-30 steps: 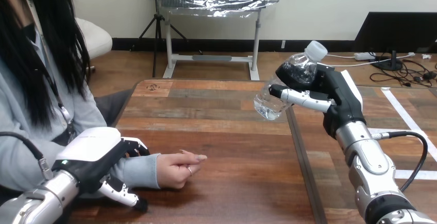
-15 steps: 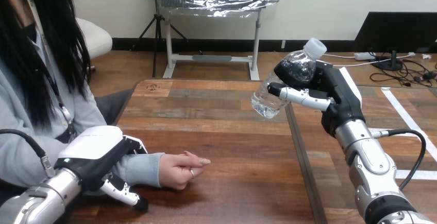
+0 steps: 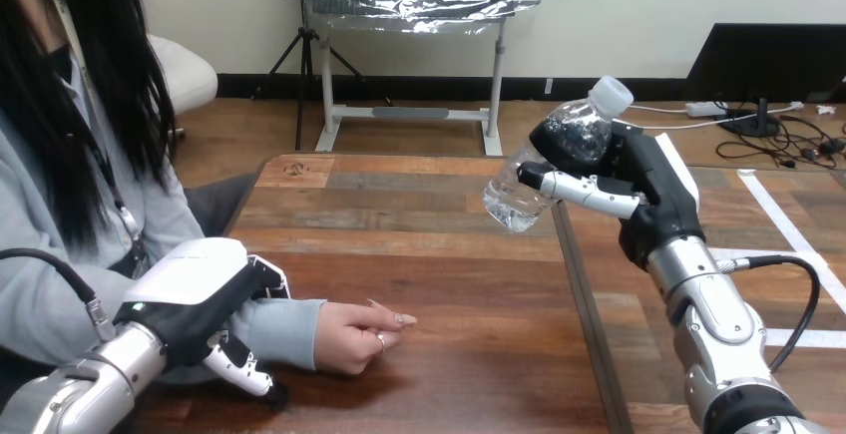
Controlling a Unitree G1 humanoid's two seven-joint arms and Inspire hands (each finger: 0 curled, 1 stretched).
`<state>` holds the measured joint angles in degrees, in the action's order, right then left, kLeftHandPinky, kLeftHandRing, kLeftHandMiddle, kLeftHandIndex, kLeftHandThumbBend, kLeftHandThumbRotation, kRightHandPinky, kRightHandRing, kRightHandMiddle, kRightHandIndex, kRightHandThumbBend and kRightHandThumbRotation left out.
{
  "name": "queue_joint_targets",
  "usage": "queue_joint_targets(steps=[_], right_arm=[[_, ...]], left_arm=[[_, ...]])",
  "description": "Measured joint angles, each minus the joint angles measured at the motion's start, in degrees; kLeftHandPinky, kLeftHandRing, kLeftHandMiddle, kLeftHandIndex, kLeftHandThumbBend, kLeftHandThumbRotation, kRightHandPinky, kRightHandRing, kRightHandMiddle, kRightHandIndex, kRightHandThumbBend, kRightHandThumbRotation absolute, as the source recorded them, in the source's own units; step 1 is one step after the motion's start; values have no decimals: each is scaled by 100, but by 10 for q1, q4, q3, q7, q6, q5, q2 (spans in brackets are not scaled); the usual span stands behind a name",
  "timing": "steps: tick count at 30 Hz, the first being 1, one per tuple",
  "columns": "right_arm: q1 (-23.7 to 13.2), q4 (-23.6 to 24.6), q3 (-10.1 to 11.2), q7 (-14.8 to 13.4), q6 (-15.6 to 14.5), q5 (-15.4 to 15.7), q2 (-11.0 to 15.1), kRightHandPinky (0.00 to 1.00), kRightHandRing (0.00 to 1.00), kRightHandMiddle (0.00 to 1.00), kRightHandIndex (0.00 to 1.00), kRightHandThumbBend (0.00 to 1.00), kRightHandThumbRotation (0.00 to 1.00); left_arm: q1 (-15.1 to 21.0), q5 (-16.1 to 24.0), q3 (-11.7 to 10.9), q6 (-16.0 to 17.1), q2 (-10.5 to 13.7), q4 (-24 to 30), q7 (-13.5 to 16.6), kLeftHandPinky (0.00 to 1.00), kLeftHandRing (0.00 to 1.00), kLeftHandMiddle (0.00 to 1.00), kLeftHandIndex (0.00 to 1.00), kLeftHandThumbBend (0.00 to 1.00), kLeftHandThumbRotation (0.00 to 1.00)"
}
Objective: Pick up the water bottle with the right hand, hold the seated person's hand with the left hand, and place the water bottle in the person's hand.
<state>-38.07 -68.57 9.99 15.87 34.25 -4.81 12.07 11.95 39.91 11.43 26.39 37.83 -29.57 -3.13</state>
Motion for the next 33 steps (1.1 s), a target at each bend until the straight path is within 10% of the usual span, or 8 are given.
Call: queue_joint_targets(steps=[33], right_arm=[[11,7,-2,19,0,-7,-8,36,42,49,48,72,0]], left_arm=[[-1,-14,5,-3,0,19,-19,21,26,32,29,87,0]])
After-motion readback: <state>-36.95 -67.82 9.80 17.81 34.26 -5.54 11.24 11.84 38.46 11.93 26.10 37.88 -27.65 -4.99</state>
